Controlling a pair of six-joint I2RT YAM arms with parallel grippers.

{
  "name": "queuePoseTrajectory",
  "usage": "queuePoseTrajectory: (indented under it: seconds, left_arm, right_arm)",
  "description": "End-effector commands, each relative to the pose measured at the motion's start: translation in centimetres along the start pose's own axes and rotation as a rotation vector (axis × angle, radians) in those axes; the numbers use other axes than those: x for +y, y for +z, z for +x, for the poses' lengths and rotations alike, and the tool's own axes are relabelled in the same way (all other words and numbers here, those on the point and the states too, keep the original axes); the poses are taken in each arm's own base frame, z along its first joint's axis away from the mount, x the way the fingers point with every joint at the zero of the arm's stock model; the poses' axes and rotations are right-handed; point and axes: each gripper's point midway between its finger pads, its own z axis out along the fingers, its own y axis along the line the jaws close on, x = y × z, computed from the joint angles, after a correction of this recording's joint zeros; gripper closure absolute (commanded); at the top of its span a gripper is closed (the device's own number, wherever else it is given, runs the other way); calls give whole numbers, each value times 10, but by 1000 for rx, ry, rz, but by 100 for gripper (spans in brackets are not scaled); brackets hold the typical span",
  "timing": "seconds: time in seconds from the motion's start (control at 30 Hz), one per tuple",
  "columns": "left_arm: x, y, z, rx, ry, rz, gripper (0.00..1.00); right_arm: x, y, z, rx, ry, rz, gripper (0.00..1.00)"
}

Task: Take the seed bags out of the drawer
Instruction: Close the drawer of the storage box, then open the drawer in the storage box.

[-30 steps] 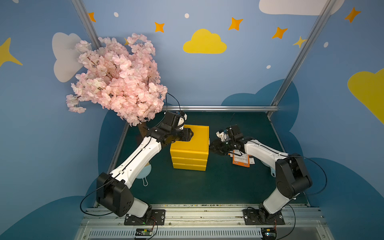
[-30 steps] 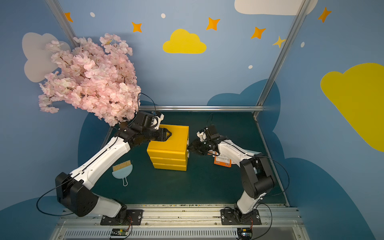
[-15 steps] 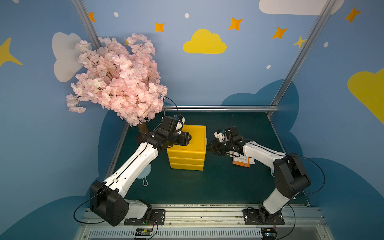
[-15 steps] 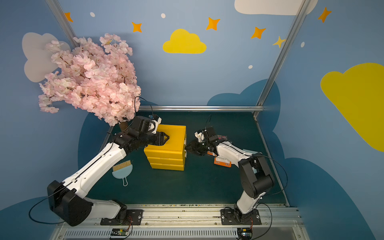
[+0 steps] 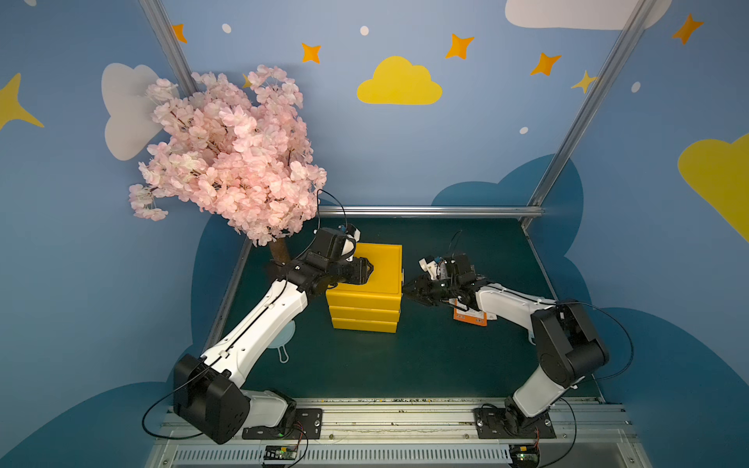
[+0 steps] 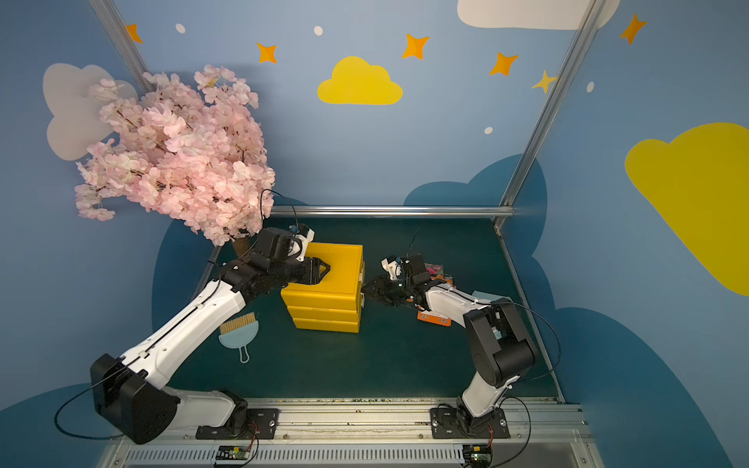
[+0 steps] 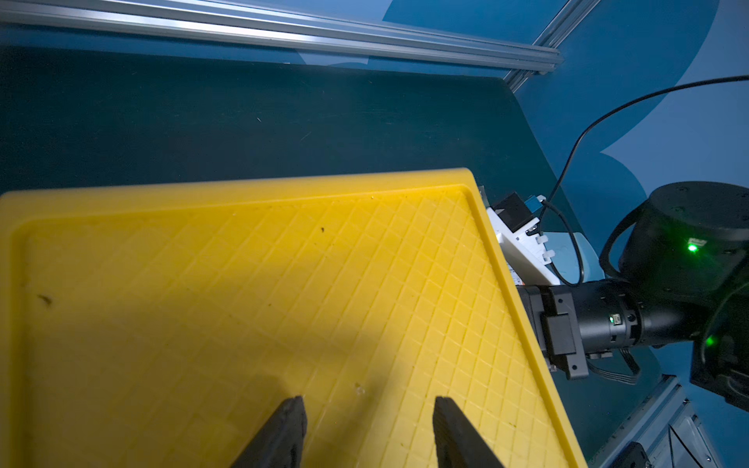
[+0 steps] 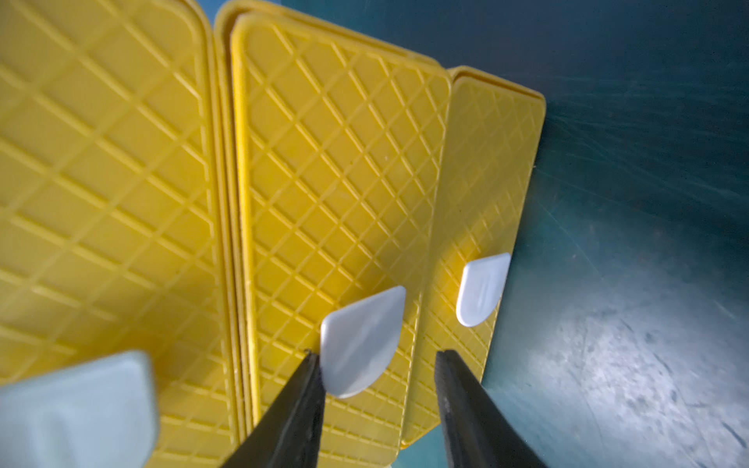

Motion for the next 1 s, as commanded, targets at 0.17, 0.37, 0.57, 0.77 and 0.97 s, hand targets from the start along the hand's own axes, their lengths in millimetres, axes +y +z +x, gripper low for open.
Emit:
queuePoseTrajectory:
  seconds: [0.17,0.37,0.57,0.77,0.97]
  left_arm:
    - [43,23,100,375,-108,-148,44]
    - [44,22,101,375,-108,-152,44]
    - [44,23,100,372,-111,-148,44]
    - [42,23,97,367,-108,-141,44]
    - [43,23,96,367,-107,-144,44]
  right_arm:
    - [-8,8,9,28,8,93,44]
    - [11,-26,0,-42,-26,63,39]
    - [26,-58,-5,-96,-59,47,34]
    - [-20,-65,-3,-114,34,177,41]
    - [-54,-30,6,-42,103,177,53]
